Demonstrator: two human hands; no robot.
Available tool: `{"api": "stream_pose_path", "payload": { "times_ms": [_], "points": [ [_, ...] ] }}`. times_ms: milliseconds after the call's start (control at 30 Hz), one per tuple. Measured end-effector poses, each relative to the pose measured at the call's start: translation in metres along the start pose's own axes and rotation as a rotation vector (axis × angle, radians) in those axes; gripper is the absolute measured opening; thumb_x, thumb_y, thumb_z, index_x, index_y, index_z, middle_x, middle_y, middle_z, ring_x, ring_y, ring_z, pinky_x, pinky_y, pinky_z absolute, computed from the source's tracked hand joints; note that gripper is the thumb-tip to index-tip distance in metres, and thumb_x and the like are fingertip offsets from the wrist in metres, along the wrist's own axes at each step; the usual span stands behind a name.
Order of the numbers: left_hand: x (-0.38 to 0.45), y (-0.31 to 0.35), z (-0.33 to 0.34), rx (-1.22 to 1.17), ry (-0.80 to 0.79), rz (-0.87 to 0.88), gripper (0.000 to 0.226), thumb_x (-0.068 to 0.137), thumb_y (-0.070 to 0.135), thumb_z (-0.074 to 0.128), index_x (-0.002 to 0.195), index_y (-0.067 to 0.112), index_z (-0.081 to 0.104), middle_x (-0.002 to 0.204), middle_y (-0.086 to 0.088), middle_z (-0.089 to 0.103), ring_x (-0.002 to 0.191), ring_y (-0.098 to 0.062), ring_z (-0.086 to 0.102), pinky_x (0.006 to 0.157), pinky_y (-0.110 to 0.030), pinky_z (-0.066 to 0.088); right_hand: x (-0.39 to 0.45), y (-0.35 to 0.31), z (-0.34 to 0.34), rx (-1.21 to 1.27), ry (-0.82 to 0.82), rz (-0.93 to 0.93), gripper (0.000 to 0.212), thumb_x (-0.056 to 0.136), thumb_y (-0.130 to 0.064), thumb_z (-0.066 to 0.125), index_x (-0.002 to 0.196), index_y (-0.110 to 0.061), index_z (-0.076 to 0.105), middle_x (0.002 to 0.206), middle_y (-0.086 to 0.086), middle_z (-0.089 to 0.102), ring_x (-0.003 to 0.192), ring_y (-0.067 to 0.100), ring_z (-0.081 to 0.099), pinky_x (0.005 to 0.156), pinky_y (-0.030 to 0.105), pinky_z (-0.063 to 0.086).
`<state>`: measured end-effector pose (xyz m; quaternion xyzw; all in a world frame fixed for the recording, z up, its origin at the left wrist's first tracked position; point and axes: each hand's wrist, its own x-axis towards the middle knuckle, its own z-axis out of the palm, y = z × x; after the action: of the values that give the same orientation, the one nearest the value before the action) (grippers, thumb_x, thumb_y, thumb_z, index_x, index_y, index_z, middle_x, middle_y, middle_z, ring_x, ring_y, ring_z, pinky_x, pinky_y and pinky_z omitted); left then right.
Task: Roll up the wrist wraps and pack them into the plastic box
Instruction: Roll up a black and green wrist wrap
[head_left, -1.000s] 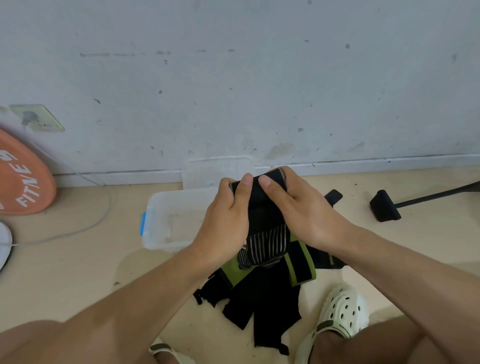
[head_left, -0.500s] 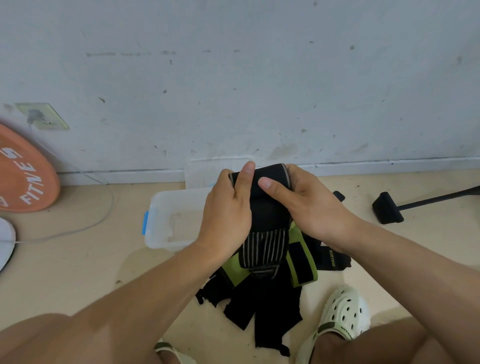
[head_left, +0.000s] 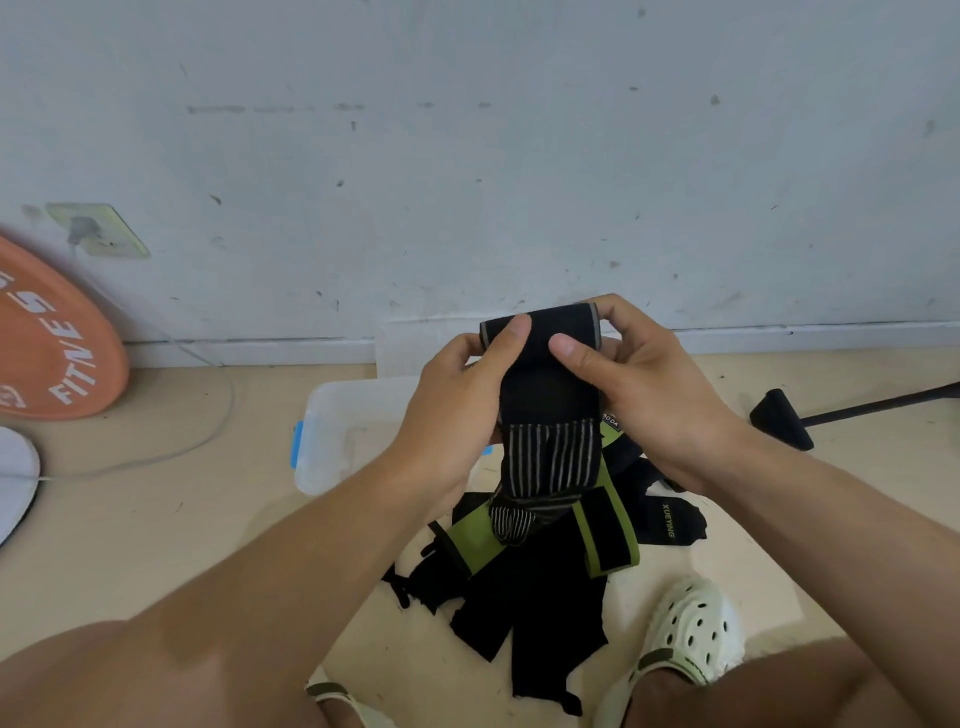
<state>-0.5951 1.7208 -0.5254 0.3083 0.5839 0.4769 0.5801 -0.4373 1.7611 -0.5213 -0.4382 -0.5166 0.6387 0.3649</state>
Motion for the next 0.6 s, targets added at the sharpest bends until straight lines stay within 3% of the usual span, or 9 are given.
{"api": "stream_pose_path", "payload": {
  "times_ms": [267,367,467,600],
  "points": [
    [0.003,0.002,-0.005,-0.082,0.017,-0.044,0.033,0.099,0.036,0.066,0.121,0.011,0.065,0.112,-0.007,0.075,0.091,-0.017,0.078,0.08,-0.04,0.064,0.002,0.001,-0.005,-0.112,-0.023,0.046,0.028,0.097,-0.009,0.069,0.118,-0.028,0.068,0.116,0.011,0.073,0.098,0.026,0.076,0.076,0.028,0.058],
    [0.006,0.002,-0.007,-0.084,0.008,-0.013,0.025,0.099,0.026,0.068,0.121,0.015,0.065,0.115,-0.009,0.071,0.086,-0.013,0.077,0.076,-0.035,0.062,0.002,-0.004,-0.007,-0.058,-0.046,0.107,0.029,0.093,-0.017,0.074,0.12,-0.026,0.068,0.115,0.009,0.073,0.095,0.019,0.075,0.075,0.026,0.058],
    [0.007,0.003,-0.008,-0.1,-0.011,0.013,0.024,0.098,0.018,0.068,0.122,0.019,0.065,0.112,-0.007,0.071,0.084,-0.01,0.076,0.077,-0.034,0.06,0.004,-0.008,-0.01,-0.004,-0.056,0.154,0.03,0.094,-0.028,0.07,0.124,-0.023,0.068,0.118,0.012,0.073,0.099,0.017,0.073,0.081,0.032,0.057],
    [0.009,0.0,-0.01,-0.066,-0.036,0.031,0.032,0.095,0.009,0.07,0.124,0.021,0.065,0.113,-0.006,0.073,0.088,-0.011,0.077,0.079,-0.035,0.061,0.006,-0.005,-0.014,0.021,-0.095,0.235,0.031,0.095,-0.024,0.069,0.124,-0.014,0.069,0.116,0.008,0.076,0.098,0.019,0.072,0.087,0.034,0.057]
  ]
}}
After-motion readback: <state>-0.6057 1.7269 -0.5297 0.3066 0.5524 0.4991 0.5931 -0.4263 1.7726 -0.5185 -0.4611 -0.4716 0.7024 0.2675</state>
